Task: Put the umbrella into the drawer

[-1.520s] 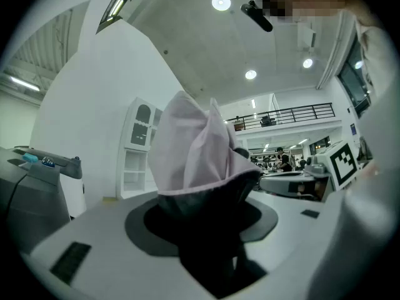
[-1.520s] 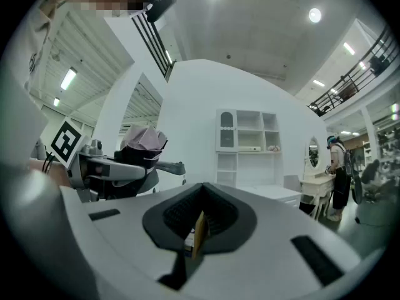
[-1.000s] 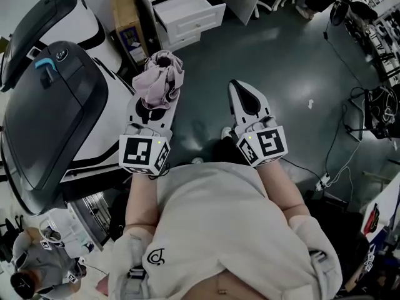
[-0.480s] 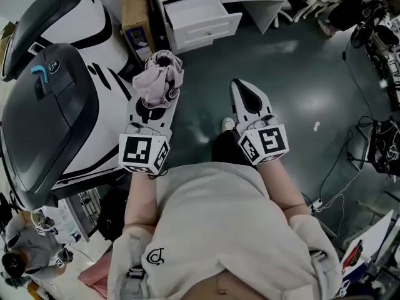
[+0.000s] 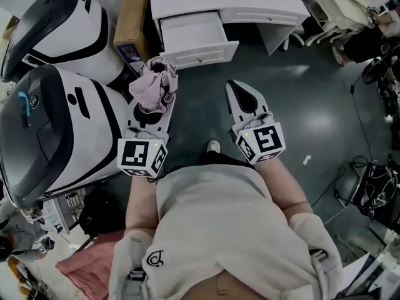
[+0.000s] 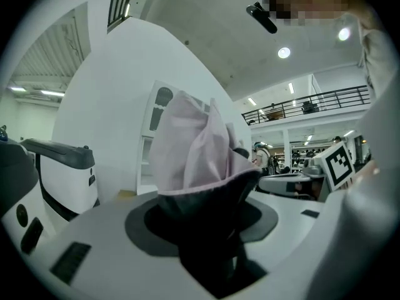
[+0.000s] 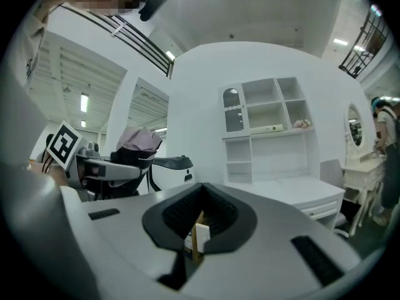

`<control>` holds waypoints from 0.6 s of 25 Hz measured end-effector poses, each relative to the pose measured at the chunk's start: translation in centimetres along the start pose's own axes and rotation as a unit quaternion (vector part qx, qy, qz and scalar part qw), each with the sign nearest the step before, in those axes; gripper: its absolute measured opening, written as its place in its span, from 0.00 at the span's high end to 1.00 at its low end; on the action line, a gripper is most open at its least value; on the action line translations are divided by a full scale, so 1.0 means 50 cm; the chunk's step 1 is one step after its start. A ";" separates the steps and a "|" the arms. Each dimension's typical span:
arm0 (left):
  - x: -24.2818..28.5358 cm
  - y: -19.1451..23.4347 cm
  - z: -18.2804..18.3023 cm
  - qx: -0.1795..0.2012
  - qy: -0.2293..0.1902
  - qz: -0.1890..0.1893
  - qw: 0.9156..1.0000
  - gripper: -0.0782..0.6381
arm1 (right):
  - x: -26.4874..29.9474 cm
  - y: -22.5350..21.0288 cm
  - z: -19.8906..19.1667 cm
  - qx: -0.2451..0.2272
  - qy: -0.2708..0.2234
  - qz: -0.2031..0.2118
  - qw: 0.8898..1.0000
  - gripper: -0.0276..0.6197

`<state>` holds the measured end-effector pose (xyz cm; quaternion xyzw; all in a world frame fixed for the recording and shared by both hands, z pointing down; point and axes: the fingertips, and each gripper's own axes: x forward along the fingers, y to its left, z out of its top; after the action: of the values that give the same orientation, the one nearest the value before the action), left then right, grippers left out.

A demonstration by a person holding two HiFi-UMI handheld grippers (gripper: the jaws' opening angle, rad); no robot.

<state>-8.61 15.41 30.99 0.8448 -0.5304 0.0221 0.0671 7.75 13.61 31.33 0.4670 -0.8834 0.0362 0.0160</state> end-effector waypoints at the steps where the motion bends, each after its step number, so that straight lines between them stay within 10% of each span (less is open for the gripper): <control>1: 0.024 -0.003 0.000 -0.002 0.001 0.006 1.000 0.58 | 0.012 -0.026 0.002 -0.002 0.001 0.005 1.000 0.95; 15: 0.293 0.027 -0.019 -0.006 0.039 0.012 0.999 0.58 | 0.157 -0.249 -0.033 0.017 0.023 0.008 1.000 0.95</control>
<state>-3.39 1.89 33.64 0.8365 -0.5376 0.0530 0.0926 13.59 0.28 34.06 0.4590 -0.8858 0.0618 0.0284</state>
